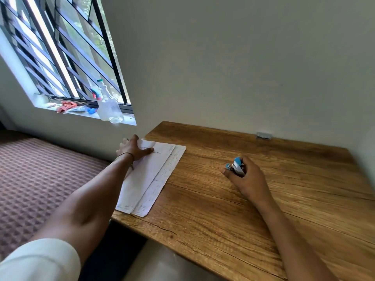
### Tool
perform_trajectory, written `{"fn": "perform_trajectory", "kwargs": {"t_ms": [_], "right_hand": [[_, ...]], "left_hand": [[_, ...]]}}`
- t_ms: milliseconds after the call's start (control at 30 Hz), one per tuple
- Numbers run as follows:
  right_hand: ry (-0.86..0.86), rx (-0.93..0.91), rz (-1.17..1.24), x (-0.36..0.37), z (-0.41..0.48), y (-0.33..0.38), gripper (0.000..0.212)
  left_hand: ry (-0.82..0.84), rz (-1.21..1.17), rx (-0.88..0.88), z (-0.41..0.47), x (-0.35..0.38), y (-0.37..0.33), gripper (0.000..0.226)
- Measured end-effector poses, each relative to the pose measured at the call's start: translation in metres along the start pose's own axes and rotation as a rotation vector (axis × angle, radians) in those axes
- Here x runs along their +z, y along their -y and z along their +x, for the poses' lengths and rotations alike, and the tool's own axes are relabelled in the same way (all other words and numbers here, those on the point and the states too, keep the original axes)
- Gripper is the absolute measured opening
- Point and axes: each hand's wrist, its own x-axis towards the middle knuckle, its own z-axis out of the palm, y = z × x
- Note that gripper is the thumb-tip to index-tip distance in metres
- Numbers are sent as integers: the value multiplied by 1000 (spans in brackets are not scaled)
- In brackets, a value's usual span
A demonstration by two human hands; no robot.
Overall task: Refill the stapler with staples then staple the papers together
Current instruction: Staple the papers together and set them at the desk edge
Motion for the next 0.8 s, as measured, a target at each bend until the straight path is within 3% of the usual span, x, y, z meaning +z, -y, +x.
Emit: {"fn": "perform_trajectory", "kwargs": {"t_ms": [267,500,600,800], "right_hand": [[12,4,16,1,-1,0,37],[15,26,35,0,-1,3,37],[35,33,68,-1,-1,2,37],[18,90,267,-3,0,7,35]], "left_hand": [[-61,-118,88,0,-14,-1,94],[-35,-225,139,0,-44,-1,60],[27,-368,233,-4,-56,-5,38],[43,-605,450,-22,-69,-34,26]]}}
